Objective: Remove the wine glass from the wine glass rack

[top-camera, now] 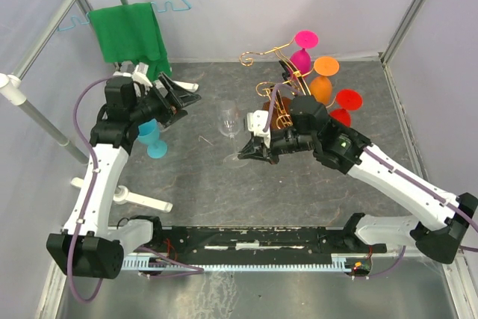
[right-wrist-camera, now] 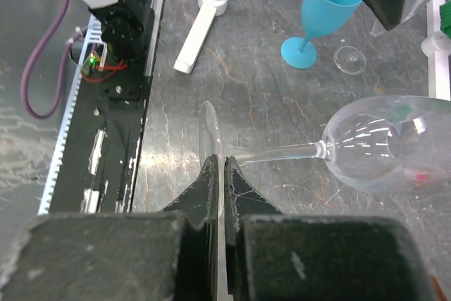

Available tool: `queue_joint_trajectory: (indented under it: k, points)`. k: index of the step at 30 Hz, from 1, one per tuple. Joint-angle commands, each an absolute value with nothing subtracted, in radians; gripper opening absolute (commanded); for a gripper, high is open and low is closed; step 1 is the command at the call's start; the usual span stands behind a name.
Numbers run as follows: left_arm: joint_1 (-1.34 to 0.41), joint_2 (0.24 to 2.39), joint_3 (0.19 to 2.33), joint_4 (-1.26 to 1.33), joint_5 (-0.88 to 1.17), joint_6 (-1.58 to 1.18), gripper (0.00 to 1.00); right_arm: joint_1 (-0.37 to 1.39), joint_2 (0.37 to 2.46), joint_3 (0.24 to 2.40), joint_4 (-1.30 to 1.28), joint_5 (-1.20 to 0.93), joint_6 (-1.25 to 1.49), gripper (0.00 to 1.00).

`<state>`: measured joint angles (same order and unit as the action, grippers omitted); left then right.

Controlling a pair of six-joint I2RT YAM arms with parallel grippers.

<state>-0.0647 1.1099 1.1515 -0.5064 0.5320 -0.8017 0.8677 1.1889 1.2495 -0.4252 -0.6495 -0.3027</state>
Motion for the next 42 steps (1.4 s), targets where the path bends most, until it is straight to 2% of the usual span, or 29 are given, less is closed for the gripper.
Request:
queue_joint_trajectory:
  k: [1, 11, 26, 35, 42]
  points:
    - [-0.062, 1.056, 1.122, -0.416, 0.736, -0.902, 0.94, 0.898, 1.187, 1.270, -0.380, -0.623, -0.481, 0.01]
    - [-0.076, 0.976, 0.951, -0.290, 0.859, -1.087, 0.94, 0.963, 1.258, 1.339, -0.383, -0.593, -0.528, 0.01]
    - [-0.132, 0.995, 0.942, -0.258, 0.872, -1.151, 0.94, 1.032, 1.313, 1.406, -0.399, -0.587, -0.555, 0.01]
    - [-0.163, 0.990, 0.939, -0.259, 0.865, -1.151, 0.88, 1.042, 1.326, 1.418, -0.408, -0.554, -0.554, 0.01]
    - [-0.163, 0.980, 0.948, -0.308, 0.823, -1.095, 0.77, 1.045, 1.319, 1.419, -0.422, -0.517, -0.546, 0.01]
